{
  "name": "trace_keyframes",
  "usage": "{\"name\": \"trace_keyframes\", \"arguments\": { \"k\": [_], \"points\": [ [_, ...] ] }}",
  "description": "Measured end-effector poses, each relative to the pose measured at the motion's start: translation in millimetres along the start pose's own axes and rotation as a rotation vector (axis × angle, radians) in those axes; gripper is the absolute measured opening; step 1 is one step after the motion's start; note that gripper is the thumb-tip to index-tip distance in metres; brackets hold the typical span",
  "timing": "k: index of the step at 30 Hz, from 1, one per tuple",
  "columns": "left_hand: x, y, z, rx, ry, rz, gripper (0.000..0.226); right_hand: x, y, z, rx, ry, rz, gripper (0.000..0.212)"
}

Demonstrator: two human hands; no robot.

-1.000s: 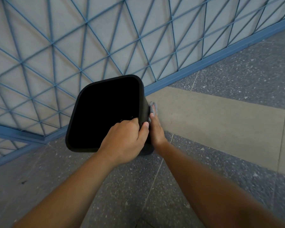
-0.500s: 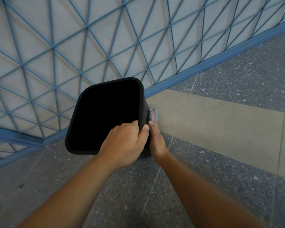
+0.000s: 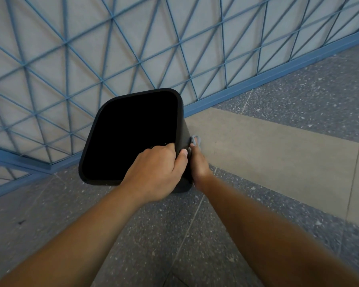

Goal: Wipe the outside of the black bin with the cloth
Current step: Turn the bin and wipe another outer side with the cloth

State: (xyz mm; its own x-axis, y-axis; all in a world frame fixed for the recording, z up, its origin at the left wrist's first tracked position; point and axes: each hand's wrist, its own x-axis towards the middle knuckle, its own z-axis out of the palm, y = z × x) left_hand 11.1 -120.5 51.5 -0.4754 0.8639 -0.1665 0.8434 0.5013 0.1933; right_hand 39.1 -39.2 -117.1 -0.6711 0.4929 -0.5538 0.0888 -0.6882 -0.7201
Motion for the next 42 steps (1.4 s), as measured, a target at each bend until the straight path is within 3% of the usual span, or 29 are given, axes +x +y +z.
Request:
{"name": "trace_keyframes", "arguments": {
  "k": [4, 10, 14, 17, 20, 22, 26, 30, 37, 42],
  "points": [
    [-1, 1, -1, -0.023, -0.003, 0.002, 0.043, -16, 6, 8, -0.051, 0.026, -0.167, 0.104],
    [-1, 1, -1, -0.018, 0.002, 0.002, 0.043, 0, 10, 1, 0.032, 0.024, -0.039, 0.078],
    [-2, 1, -1, -0.010, -0.002, -0.007, 0.042, -8, 14, 6, -0.048, 0.029, -0.143, 0.106],
    [-1, 2, -1, -0.007, 0.004, -0.002, 0.044, -6, 15, 0, -0.058, 0.048, -0.139, 0.110],
    [-2, 2, -2, 0.004, 0.003, -0.004, 0.044, -1, 12, -1, 0.011, 0.019, -0.047, 0.101],
    [-2, 2, -1, 0.002, 0.001, -0.004, 0.043, -6, 10, 3, -0.034, 0.020, -0.088, 0.093],
    [-1, 3, -1, -0.007, -0.004, -0.015, 0.042, -14, 21, 4, -0.112, 0.044, -0.196, 0.105],
    [-2, 2, -2, -0.005, 0.006, -0.010, 0.043, -4, 19, -1, -0.059, 0.077, -0.101, 0.119],
    [-2, 2, 0, -0.004, 0.019, -0.027, 0.045, -11, 28, 4, -0.137, 0.020, -0.255, 0.099],
    [-2, 2, 0, -0.004, 0.021, -0.022, 0.044, -3, 29, -3, -0.117, 0.053, -0.124, 0.113]
  ]
}}
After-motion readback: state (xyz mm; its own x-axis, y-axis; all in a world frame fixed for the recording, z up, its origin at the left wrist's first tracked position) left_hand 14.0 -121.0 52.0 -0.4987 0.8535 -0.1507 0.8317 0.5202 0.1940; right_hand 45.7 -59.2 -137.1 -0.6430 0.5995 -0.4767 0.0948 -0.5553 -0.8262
